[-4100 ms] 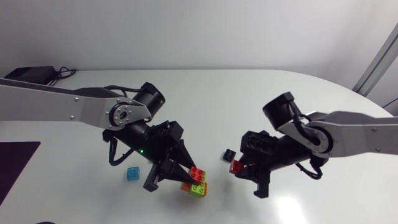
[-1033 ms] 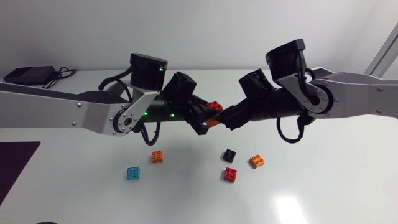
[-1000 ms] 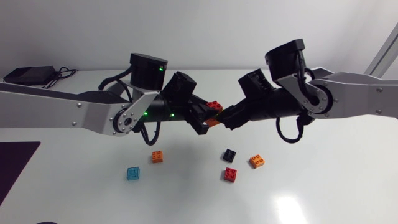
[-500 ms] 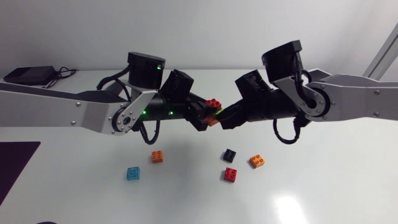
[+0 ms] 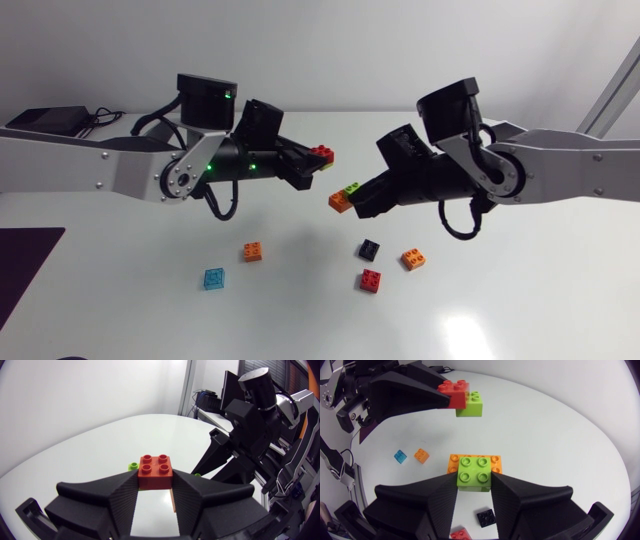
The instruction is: Separate the duplo bricks
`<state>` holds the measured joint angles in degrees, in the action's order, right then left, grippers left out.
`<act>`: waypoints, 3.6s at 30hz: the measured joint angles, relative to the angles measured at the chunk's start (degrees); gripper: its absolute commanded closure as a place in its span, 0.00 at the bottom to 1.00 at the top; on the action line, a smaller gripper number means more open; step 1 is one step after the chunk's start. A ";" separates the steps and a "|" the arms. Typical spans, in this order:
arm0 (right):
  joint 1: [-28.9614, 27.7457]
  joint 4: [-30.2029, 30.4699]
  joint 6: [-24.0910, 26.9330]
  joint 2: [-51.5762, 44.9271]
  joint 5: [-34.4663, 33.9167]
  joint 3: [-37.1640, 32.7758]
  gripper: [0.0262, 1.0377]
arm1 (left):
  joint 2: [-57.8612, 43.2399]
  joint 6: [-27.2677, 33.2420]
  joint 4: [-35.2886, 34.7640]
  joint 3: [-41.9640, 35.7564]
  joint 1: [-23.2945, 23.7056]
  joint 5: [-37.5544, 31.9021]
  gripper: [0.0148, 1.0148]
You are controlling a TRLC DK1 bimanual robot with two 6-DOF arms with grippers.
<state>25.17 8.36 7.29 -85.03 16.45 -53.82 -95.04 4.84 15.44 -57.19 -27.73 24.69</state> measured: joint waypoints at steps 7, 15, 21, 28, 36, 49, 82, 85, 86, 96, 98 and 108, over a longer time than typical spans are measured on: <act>-1.95 0.26 0.42 0.63 0.00 0.20 0.73 | 0.61 0.50 1.42 2.43 0.39 0.39 0.71; -6.03 1.77 1.62 5.29 0.00 0.87 0.73 | -3.65 3.34 4.55 7.23 0.76 0.39 0.71; -6.16 2.40 1.73 7.17 0.02 1.92 0.73 | -6.38 5.86 4.57 8.68 0.33 0.39 0.71; -6.16 3.08 1.95 7.32 0.04 3.10 0.73 | -7.08 7.63 4.50 10.25 -0.72 0.39 0.71; -6.16 3.37 2.64 9.16 0.04 3.41 0.73 | -7.63 9.09 3.41 11.54 -1.57 0.39 0.71; -6.16 3.50 3.02 10.93 0.24 5.35 0.73 | -10.29 11.23 2.32 12.59 -3.61 0.42 0.53; -6.16 4.59 0.13 12.15 3.85 6.14 0.73 | 3.23 13.14 -4.68 10.84 -9.94 -7.39 0.31; -6.16 5.07 -0.48 12.13 4.39 5.95 0.73 | 3.23 13.11 -2.95 10.49 -12.50 -11.58 0.31; -6.16 5.22 -0.52 12.07 4.42 5.81 0.73 | 3.23 13.09 -2.23 10.34 -13.29 -12.98 0.31; -5.81 6.19 -0.98 10.27 4.61 3.87 0.73 | 3.23 12.02 0.07 7.30 -17.29 -18.86 0.31; -5.49 6.29 -1.14 10.16 4.63 3.80 0.73 | 3.21 12.02 0.44 6.78 -17.42 -19.02 0.31; -4.15 6.73 -1.55 10.01 5.90 3.78 0.73 | 1.81 12.02 1.92 6.21 -18.38 -19.61 0.29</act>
<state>21.02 15.09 5.74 -75.02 22.35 -50.04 -93.23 16.86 17.37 -50.98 -46.11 5.08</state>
